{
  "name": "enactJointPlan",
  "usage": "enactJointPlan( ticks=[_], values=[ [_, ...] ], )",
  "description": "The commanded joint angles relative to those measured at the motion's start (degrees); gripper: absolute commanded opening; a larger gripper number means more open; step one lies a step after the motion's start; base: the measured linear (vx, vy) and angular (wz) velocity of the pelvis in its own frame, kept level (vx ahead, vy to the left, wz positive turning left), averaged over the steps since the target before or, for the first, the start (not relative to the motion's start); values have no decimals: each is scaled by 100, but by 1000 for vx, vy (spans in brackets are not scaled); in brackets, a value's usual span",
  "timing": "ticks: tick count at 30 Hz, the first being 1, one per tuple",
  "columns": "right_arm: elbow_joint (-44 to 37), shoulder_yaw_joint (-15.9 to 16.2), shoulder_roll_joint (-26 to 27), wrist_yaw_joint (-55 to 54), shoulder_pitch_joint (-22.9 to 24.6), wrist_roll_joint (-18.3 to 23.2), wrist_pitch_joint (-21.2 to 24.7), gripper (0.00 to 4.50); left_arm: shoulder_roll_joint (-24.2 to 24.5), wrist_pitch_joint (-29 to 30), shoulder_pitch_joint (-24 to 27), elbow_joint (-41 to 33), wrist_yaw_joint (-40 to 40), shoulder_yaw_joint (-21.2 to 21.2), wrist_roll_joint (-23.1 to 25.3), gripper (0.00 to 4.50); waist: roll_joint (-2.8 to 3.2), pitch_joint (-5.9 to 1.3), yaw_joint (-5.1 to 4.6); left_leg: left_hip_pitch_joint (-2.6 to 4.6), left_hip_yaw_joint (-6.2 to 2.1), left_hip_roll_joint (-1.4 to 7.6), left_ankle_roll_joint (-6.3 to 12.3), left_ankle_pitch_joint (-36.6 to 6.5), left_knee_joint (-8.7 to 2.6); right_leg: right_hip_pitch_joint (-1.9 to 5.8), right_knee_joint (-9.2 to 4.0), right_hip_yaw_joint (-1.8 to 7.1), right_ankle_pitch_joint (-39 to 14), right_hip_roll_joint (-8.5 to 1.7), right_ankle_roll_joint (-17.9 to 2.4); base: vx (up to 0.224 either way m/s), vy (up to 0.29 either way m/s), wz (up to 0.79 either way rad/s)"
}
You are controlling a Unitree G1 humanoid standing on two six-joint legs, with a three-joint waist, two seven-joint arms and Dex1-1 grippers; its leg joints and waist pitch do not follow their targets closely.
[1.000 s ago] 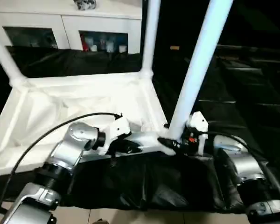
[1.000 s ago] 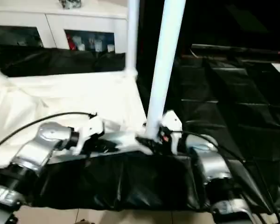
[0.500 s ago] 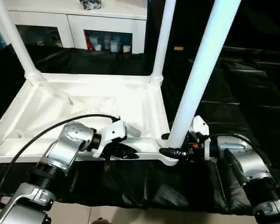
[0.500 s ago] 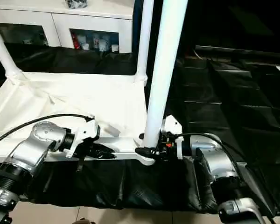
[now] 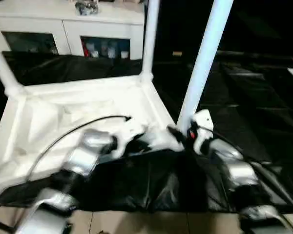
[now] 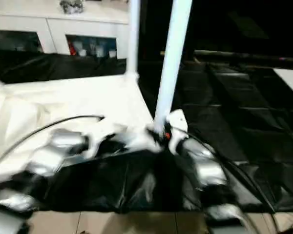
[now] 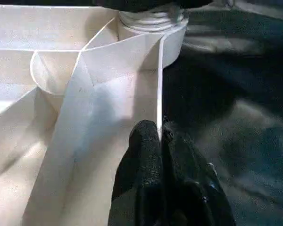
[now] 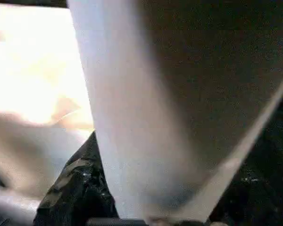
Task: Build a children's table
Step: Rotate leg to tighten
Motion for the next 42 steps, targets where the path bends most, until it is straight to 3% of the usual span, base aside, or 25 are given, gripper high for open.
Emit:
enactJointPlan(
  ticks=[1,3,4,5,7,10,14,18,21,24,26,31,36,42],
  values=[
    [620,467,481,-332,47,-268,222,205,-611,-1,-67,94,267,-334,-147,0,15,-127,-57,63,-161,114,-206,-2779,-483,35,-597,95,-3587,-266,-363,0,0,0],
    [703,600,509,-502,-29,-471,-40,205,-707,11,-76,108,356,-362,-120,0,48,-124,-90,146,-189,89,-178,-3185,-461,-18,-674,55,-3751,-258,-326,0,0,0],
    [744,579,544,-570,-66,-478,-163,205,-747,14,-69,96,359,-379,-111,0,77,-134,-101,146,-209,89,-169,-3219,-469,2,-673,43,-3680,-262,-335,0,0,0],
    [766,562,563,-604,-82,-478,-216,237,-766,17,-65,90,361,-383,-103,0,45,-134,-121,105,-227,80,-118,-3221,-488,32,-670,37,-3550,-247,-349,0,0,0],
    [599,367,570,-79,-17,-115,-229,256,-725,3,-9,2,251,-359,-106,0,87,-133,-120,99,-218,78,-36,-3193,-494,20,-659,77,-3369,-254,-431,0,0,0],
    [405,372,468,409,94,26,-197,284,-618,-48,35,-74,130,-322,-130,0,66,-143,-104,72,-203,94,18,-3084,-503,40,-637,109,-3156,-260,-505,0,0,0],
    [135,531,100,1233,261,129,-122,320,-354,-165,137,-223,-220,-283,-270,0,32,-168,-46,0,-150,122,160,-2529,-496,117,-531,170,-2435,-272,-784,17,-8,2],
    [-110,718,-357,2045,419,213,-200,320,-52,-218,243,-427,-684,-211,-478,0,8,-182,17,-22,-110,124,283,-2040,-461,160,-482,186,-2220,-281,-897,0,0,0],
    [-303,779,-613,2686,499,338,-177,320,152,-250,320,-582,-1099,-133,-665,0,-20,-178,84,-12,-87,129,344,-1843,-427,141,-450,210,-2174,-285,-947,43,-39,5],
    [-676,942,-866,3496,616,519,6,320,333,-244,413,-765,-1511,-102,-808,0,-24,-242,110,-57,-51,117,567,-919,-357,225,-283,187,-762,-238,-1247,62,-33,2],
    [-759,1024,-941,3709,641,538,8,320,396,-272,425,-783,-1599,-109,-816,0,-11,-244,136,-69,-46,113,669,-698,-334,249,-235,171,-396,-225,-1357,57,-10,0],
    [-830,1329,-1226,4505,608,457,-10,320,664,-310,436,-830,-1929,-131,-889,0,11,-218,151,-35,-34,137,590,-968,-340,241,-230,156,-637,-213,-1433,10,-1,0],
    [-878,1513,-1445,5116,524,509,114,280,932,-356,425,-862,-2331,-193,-913,0,13,-184,161,-21,-42,159,398,-1379,-377,216,-282,168,-1342,-234,-1309,0,0,0],
    [-955,1563,-1462,5232,540,515,192,239,1073,-446,421,-808,-2487,-197,-865,0,-8,-194,167,-14,-32,164,301,-1350,-377,211,-263,175,-1273,-235,-1298,0,0,0]
  ],
)
